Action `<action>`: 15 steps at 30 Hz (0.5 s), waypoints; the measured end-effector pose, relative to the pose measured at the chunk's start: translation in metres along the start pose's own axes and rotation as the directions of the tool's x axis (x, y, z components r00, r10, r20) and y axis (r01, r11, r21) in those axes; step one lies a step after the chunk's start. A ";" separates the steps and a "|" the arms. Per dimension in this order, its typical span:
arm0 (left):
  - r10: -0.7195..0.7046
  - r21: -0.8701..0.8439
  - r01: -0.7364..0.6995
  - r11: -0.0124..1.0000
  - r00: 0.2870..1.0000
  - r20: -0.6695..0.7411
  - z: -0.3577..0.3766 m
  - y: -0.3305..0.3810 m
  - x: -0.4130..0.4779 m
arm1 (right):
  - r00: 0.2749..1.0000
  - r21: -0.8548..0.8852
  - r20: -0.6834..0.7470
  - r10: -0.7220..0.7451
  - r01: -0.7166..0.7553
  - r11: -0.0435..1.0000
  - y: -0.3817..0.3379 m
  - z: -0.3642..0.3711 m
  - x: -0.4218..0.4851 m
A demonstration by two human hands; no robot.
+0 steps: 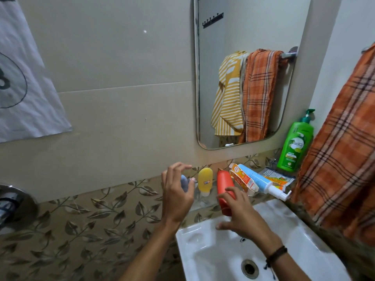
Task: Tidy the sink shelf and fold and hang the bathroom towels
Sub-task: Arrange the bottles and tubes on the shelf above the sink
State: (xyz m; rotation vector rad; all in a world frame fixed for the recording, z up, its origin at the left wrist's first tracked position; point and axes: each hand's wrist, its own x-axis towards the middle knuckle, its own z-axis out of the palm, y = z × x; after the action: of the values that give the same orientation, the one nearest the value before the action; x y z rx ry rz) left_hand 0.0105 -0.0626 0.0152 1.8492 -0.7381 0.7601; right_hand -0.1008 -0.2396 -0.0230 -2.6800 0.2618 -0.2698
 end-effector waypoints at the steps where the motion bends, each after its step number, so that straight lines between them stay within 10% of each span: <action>1: 0.017 -0.018 -0.017 1.000 1.000 0.025 0.006 0.002 -0.002 | 0.998 -0.035 -0.055 -0.020 0.018 0.999 0.002 0.010 -0.002; 15: -0.010 -0.163 0.073 0.984 0.935 0.356 0.052 -0.002 -0.045 | 0.820 0.224 -0.572 0.009 0.146 0.964 0.010 -0.043 -0.003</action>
State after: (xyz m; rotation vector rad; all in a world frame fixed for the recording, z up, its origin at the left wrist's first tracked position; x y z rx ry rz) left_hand -0.0063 -0.1029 -0.0384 1.8539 -0.9585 0.3219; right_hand -0.1148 -0.2648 0.0105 -2.2854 0.2813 -1.0621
